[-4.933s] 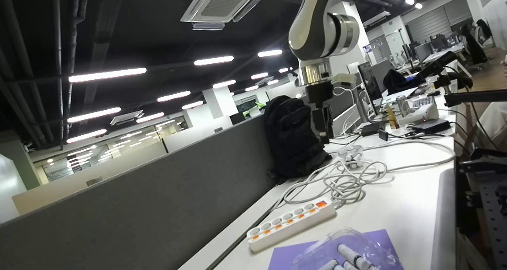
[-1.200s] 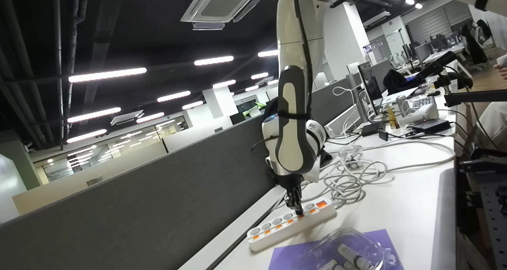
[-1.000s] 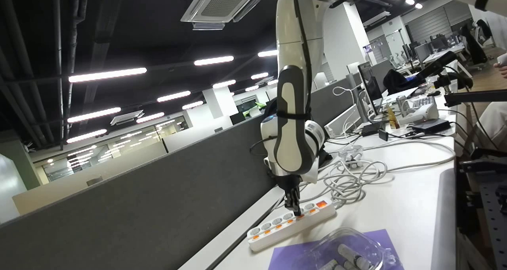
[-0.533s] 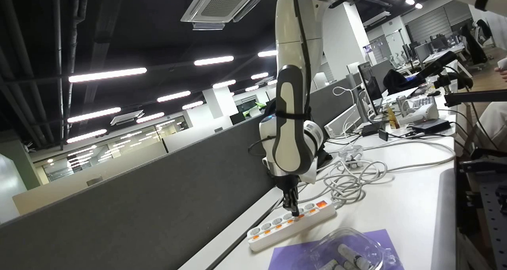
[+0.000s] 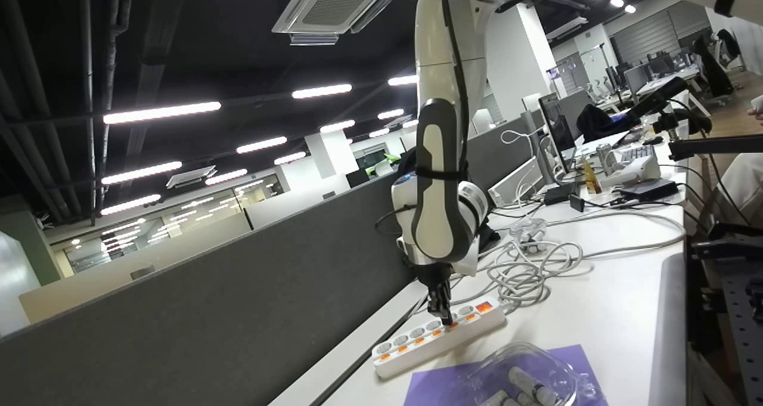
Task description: Turn on the small switch on the adapter
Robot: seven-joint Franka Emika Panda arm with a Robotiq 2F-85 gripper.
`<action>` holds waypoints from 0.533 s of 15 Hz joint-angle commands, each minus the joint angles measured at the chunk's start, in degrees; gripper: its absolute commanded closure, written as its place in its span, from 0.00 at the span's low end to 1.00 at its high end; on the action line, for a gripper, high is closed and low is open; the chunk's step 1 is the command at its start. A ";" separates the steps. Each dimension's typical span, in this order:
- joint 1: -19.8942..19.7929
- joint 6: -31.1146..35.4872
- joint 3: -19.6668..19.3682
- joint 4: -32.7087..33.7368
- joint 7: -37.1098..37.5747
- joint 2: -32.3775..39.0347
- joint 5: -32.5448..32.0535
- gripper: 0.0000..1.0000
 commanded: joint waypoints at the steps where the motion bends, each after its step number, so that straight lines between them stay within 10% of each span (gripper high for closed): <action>1: 0.80 -0.75 -1.23 0.14 2.63 0.51 -0.83 1.00; 8: -0.50 3.11 0.30 -3.19 0.56 1.01 -1.05 1.00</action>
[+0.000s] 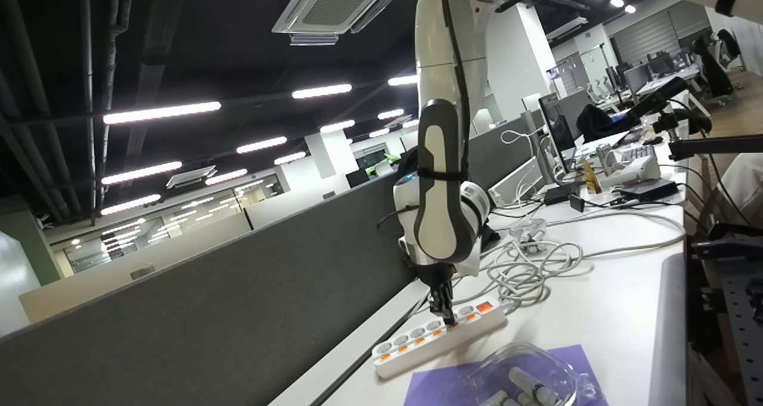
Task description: Turn on the small switch on the adapter
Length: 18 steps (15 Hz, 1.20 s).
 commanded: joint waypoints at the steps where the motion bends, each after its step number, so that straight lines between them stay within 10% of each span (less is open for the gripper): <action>1: -2.16 4.02 2.40 -3.53 -0.46 1.02 -0.83 1.00; 18: -7.97 6.85 10.51 -5.67 -4.81 -1.36 -2.29 1.00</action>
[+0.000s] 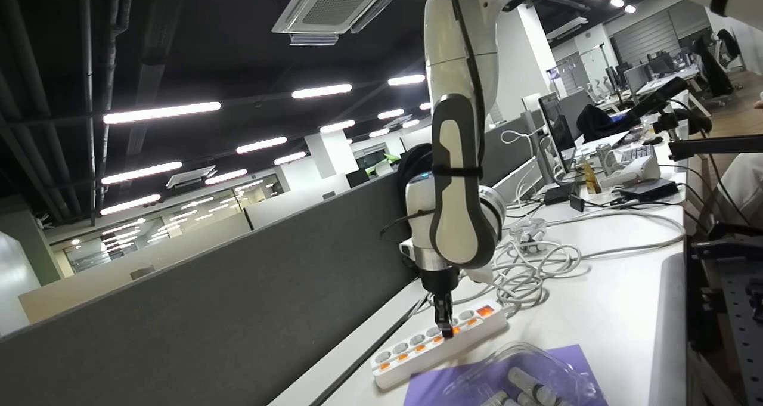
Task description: Turn on the small switch on the adapter
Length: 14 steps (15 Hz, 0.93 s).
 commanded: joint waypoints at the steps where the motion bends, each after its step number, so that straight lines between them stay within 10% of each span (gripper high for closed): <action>1: -3.09 -1.92 4.60 0.54 0.37 0.18 1.00 1.00; 8: -7.64 0.22 10.22 2.61 1.69 0.97 4.85 1.00; 14: -2.37 -2.90 2.81 4.67 3.99 0.39 5.50 1.00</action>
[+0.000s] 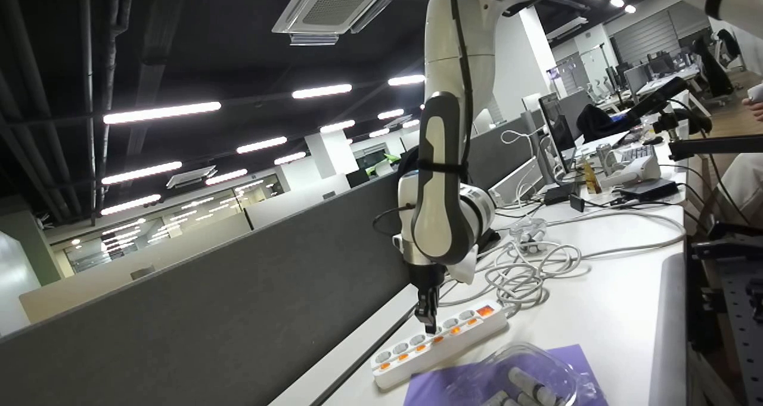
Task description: Turn on the small switch on the adapter
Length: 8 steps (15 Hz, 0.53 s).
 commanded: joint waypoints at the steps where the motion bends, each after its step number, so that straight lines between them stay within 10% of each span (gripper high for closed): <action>1: 0.69 -0.60 -1.13 0.30 0.75 0.01 -0.56 0.99; 8: 0.87 -0.63 -0.94 0.01 0.59 -0.06 -0.53 1.00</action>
